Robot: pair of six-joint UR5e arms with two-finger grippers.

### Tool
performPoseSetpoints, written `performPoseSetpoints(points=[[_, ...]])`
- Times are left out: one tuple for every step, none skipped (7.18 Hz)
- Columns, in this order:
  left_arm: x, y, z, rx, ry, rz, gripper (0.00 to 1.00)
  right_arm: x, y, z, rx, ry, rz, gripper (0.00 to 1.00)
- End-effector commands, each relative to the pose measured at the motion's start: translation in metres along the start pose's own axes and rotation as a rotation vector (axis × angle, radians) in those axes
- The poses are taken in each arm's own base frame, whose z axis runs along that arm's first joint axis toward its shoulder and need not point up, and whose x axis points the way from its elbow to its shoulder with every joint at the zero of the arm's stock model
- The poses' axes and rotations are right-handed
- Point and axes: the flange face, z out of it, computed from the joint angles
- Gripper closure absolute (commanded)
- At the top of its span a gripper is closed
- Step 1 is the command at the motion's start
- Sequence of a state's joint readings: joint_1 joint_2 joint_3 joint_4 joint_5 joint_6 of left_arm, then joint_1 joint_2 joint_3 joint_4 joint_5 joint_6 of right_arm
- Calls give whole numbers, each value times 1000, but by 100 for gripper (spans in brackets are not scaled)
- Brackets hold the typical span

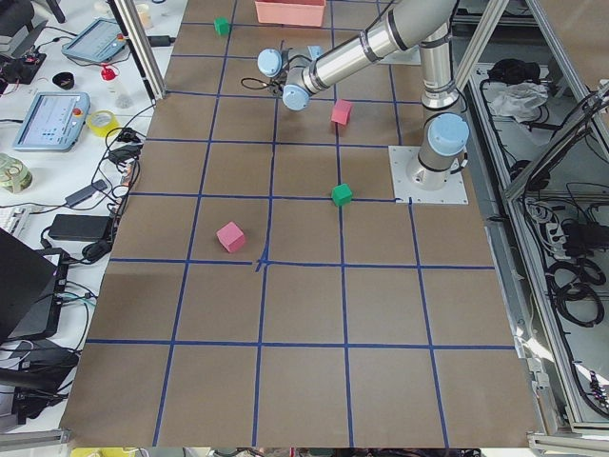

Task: Align button upright
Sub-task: 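Rotate the held switch with the left gripper to stand it cap up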

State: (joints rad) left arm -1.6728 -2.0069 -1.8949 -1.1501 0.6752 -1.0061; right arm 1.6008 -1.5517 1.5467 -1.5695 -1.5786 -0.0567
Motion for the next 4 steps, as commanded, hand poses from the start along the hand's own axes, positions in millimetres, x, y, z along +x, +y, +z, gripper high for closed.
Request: performPoseSetpoints(points=[[-6,-22,-8,-86,64,-30,93,0,2,2,-5,3,-1,0],[-13,-28,-1,-116,71,-6,93,0,2,3,-7,3,-2,0],[-17,-37,-2,-140,93,6,93,0,2,6,-13,2,-2,0],[-18,-41,-2,-144,96,0,92,0,3,6,-15,4,-2,0]])
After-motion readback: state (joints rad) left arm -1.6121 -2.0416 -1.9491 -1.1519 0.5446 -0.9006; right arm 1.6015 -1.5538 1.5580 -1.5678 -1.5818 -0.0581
